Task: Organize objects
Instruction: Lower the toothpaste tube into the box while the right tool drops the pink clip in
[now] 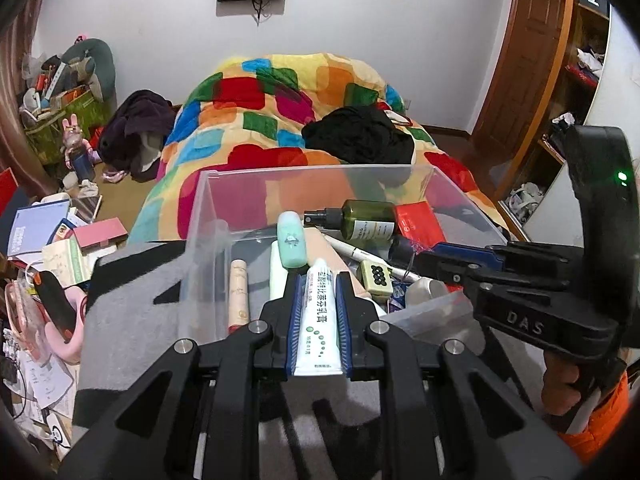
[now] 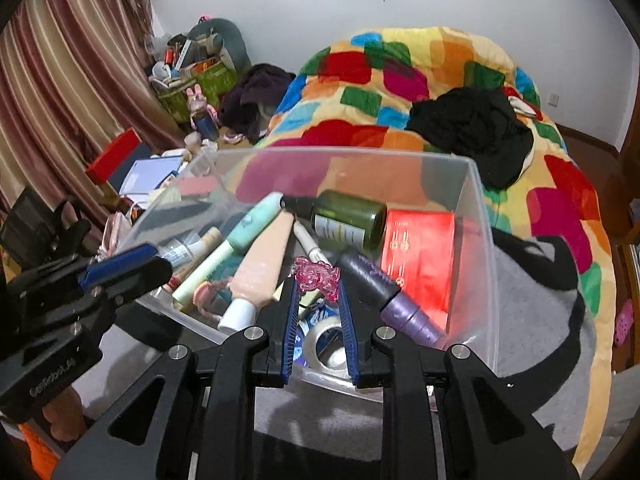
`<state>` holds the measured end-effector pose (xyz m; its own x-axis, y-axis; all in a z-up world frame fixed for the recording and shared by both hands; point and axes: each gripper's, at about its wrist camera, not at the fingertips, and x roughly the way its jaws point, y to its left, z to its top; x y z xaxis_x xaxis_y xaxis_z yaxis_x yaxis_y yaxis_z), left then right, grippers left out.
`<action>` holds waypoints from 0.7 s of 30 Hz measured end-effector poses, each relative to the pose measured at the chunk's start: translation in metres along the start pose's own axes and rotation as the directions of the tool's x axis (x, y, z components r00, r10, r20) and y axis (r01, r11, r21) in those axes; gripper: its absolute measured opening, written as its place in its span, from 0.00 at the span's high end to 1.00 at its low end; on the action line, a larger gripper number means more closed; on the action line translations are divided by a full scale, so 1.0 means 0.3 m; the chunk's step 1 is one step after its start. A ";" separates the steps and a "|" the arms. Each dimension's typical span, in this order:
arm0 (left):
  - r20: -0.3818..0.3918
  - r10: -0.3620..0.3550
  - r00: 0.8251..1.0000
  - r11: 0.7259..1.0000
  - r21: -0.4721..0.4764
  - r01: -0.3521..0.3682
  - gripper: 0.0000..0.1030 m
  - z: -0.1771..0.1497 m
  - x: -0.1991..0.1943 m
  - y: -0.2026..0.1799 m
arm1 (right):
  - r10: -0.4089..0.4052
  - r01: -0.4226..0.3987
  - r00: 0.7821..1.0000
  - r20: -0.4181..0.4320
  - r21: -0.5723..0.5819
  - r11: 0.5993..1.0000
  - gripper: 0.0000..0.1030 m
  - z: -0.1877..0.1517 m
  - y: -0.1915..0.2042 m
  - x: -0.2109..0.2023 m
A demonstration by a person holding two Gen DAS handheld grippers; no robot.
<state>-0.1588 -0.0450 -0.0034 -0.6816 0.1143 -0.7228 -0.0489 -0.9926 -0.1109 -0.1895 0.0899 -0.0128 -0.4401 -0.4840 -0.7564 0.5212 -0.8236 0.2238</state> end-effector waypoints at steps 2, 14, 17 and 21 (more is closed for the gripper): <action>-0.002 -0.016 1.000 1.000 -0.005 0.016 0.84 -0.004 0.001 0.000 | 0.009 -0.009 1.000 0.001 -0.008 1.000 0.81 -0.004 -0.004 -0.014; 0.041 -0.040 0.998 0.999 0.001 0.040 0.83 -0.018 -0.088 -0.018 | 0.014 -0.010 0.998 0.057 -0.069 0.998 0.63 -0.044 0.032 -0.130; 0.070 -0.048 0.996 0.999 0.006 0.047 0.77 -0.033 -0.135 -0.029 | 0.015 -0.008 0.996 0.085 -0.080 0.997 0.61 -0.057 0.046 -0.175; 0.105 -0.043 0.994 0.999 0.014 0.042 0.71 -0.057 -0.184 -0.041 | 0.004 0.008 0.990 0.140 -0.080 0.997 0.48 -0.077 0.062 -0.240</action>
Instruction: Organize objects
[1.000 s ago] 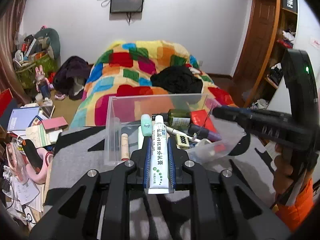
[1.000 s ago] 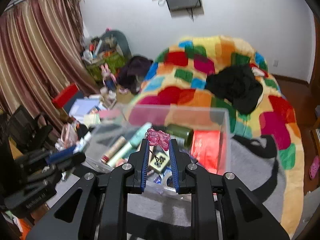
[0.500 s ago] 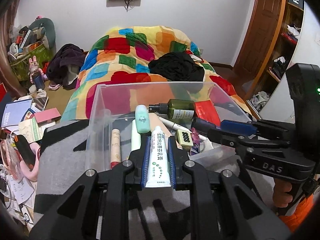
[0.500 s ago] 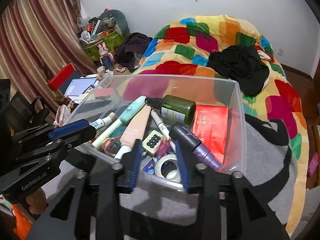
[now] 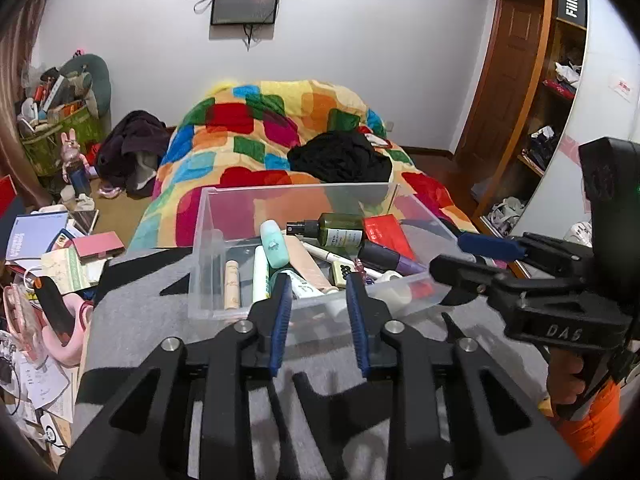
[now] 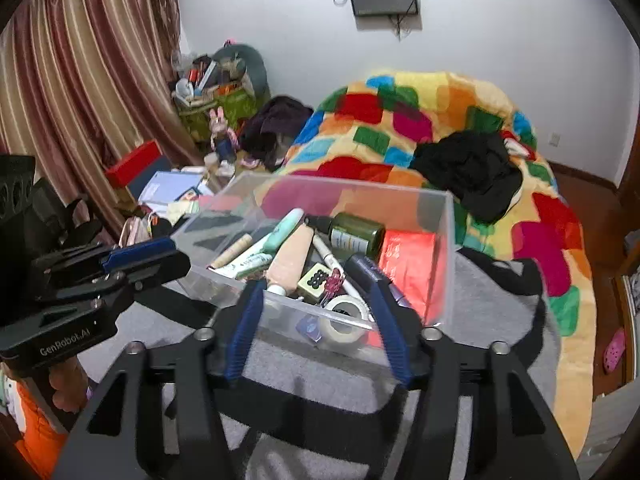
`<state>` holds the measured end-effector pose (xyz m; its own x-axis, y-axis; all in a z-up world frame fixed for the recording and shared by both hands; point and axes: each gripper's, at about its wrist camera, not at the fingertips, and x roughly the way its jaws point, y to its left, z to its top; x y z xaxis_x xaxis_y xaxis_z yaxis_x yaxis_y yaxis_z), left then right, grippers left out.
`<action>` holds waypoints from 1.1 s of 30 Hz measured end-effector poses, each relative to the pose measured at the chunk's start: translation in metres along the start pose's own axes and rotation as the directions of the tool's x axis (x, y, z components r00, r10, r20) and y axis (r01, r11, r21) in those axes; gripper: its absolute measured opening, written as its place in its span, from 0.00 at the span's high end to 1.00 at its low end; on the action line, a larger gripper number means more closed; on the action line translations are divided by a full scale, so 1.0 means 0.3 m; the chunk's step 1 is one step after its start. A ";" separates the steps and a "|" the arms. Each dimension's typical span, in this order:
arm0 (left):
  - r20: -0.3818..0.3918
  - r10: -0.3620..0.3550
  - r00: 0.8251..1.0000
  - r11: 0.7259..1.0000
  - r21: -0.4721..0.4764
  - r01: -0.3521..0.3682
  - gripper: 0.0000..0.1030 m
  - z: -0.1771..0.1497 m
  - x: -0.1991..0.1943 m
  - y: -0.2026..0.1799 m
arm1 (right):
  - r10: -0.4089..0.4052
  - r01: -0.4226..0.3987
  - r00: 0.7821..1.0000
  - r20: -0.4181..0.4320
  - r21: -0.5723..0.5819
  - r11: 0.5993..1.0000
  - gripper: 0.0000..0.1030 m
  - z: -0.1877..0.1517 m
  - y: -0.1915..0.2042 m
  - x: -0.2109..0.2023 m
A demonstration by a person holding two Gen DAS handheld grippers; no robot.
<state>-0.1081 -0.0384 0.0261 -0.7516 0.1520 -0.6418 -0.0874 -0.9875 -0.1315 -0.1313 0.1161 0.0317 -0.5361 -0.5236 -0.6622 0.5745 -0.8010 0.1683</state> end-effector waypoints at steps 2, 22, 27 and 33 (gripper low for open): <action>0.019 0.002 1.000 1.000 0.005 -0.002 0.62 -0.015 -0.023 -0.007 | -0.005 0.005 1.000 0.023 -0.001 1.000 0.48 -0.005 0.005 -0.034; 0.155 0.070 0.985 0.996 0.048 -0.079 0.15 -0.163 -0.109 -0.084 | -0.066 0.066 0.990 0.124 -0.002 0.998 0.26 -0.138 0.052 -0.150; 0.142 0.063 0.988 0.997 0.024 -0.067 0.15 -0.175 -0.100 -0.077 | -0.077 0.078 0.989 0.128 -0.004 0.997 0.23 -0.147 0.053 -0.147; 0.136 0.056 0.989 0.998 0.009 -0.057 0.15 -0.186 -0.092 -0.070 | -0.082 0.085 0.989 0.122 -0.014 0.996 0.23 -0.151 0.061 -0.137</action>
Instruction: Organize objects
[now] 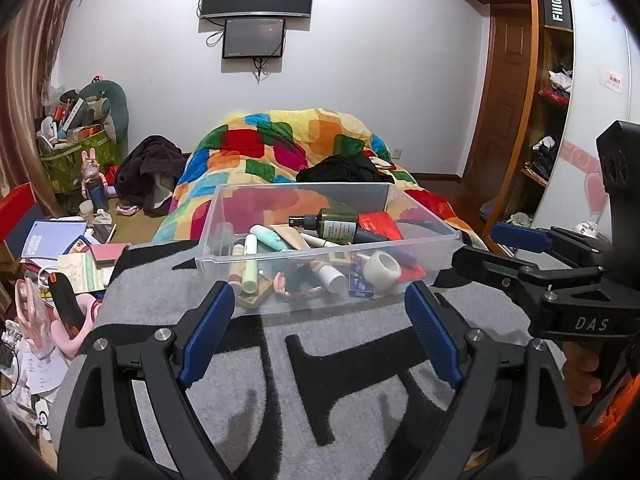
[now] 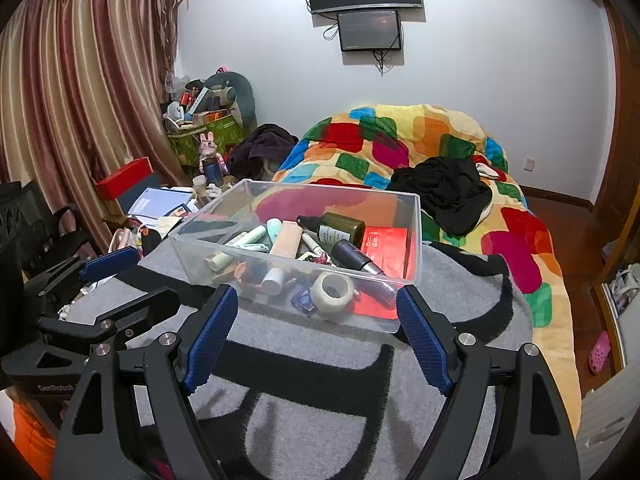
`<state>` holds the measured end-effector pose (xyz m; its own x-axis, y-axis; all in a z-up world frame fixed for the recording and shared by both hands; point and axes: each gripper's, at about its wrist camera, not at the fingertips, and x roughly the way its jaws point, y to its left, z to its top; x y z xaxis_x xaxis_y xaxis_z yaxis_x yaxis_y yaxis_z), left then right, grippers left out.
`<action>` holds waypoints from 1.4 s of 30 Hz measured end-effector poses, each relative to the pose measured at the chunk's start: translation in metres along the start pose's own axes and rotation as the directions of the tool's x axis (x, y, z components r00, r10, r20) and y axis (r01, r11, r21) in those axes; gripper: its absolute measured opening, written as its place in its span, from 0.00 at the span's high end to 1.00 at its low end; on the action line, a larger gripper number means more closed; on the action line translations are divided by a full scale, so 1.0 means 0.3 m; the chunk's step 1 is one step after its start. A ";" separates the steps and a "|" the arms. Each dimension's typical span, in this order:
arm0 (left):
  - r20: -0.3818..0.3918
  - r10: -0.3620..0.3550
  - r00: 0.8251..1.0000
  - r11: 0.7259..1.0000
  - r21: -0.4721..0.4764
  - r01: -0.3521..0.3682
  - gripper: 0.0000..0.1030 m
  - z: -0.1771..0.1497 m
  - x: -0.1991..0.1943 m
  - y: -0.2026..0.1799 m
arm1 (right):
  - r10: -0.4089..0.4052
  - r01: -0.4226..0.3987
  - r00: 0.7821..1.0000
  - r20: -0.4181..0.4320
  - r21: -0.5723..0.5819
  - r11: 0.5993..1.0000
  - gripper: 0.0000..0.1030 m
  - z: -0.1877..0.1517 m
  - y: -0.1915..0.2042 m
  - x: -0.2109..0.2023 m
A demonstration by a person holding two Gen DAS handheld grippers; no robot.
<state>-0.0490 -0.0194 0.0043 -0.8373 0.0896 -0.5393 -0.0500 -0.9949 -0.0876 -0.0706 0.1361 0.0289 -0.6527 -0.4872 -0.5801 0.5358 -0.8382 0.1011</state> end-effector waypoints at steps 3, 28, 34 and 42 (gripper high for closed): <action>-0.002 -0.003 1.000 1.000 -0.010 0.003 0.15 0.000 0.005 0.007 | 0.004 -0.004 1.000 -0.008 0.003 1.000 0.23 -0.003 0.000 0.009; -0.012 -0.014 1.000 1.000 -0.023 0.014 0.15 -0.005 0.016 0.011 | 0.015 -0.015 1.000 -0.025 0.012 1.000 0.22 -0.012 0.004 0.019; -0.010 -0.018 1.000 0.999 -0.037 0.017 0.15 -0.001 0.009 0.015 | 0.016 -0.016 1.000 -0.025 0.013 1.000 0.21 -0.012 0.003 0.020; -0.015 -0.016 1.000 0.998 -0.055 0.016 0.13 0.001 0.011 0.024 | 0.016 -0.015 1.000 -0.026 0.013 1.000 0.21 -0.012 0.003 0.018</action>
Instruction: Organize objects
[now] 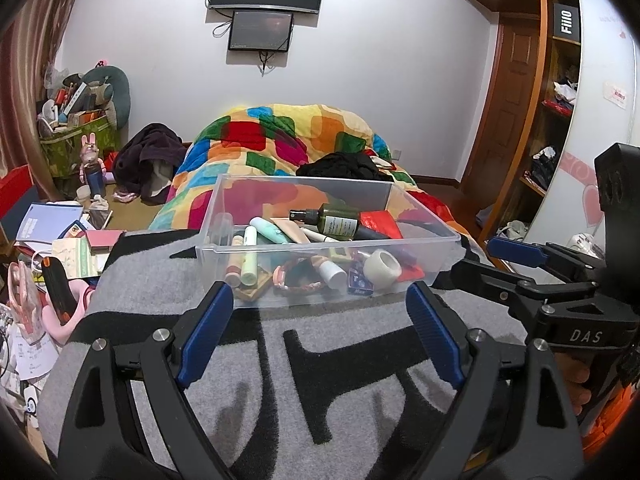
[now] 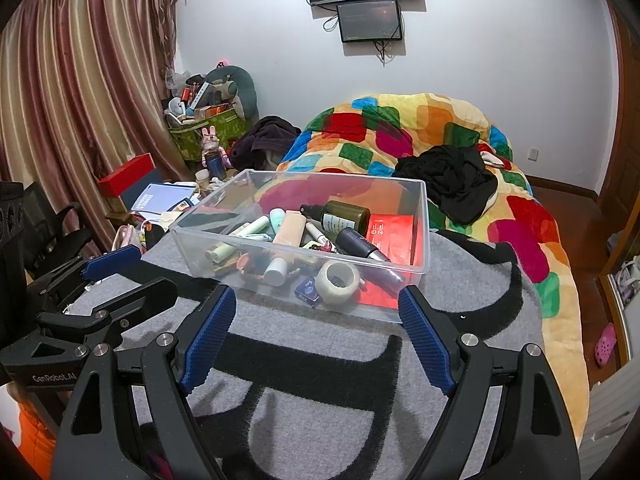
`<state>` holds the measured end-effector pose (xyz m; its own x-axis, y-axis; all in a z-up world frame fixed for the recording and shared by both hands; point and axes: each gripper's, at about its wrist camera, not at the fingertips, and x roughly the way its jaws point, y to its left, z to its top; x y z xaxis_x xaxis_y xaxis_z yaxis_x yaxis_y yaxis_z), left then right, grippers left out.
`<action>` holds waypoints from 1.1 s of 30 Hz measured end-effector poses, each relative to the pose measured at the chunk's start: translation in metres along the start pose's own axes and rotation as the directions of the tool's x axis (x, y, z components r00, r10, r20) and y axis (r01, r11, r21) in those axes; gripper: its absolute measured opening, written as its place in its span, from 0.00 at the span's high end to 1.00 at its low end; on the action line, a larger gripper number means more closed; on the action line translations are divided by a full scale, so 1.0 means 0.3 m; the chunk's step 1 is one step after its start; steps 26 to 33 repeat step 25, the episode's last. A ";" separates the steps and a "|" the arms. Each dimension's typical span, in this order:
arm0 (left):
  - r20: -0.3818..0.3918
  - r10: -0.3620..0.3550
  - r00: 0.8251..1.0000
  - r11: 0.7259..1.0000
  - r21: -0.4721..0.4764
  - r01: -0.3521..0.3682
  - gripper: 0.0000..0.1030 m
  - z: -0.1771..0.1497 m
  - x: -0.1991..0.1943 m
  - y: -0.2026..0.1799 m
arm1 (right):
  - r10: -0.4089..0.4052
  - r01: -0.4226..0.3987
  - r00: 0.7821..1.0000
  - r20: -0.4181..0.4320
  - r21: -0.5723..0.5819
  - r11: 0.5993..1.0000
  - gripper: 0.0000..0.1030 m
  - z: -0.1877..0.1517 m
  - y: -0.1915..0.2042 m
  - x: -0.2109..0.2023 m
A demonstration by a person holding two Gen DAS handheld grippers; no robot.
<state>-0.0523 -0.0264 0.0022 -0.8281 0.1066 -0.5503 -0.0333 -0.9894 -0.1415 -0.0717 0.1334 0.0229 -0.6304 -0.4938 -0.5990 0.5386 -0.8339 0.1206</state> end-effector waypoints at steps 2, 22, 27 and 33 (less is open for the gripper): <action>-0.004 -0.002 1.000 1.000 -0.007 0.002 0.13 -0.002 0.002 0.003 | 0.000 0.000 1.000 0.000 0.000 1.000 0.21 0.000 0.001 0.000; -0.009 -0.005 1.000 1.000 0.010 0.005 0.13 -0.012 -0.002 -0.011 | 0.005 -0.005 1.000 -0.004 0.000 1.000 0.21 -0.007 0.021 0.000; -0.010 -0.002 1.000 1.000 0.011 0.002 0.12 -0.009 -0.004 -0.008 | 0.005 -0.005 1.000 -0.006 0.001 1.000 0.21 -0.007 0.018 0.001; -0.010 -0.002 1.000 1.000 0.011 0.002 0.12 -0.009 -0.004 -0.008 | 0.005 -0.005 1.000 -0.006 0.001 1.000 0.21 -0.007 0.018 0.001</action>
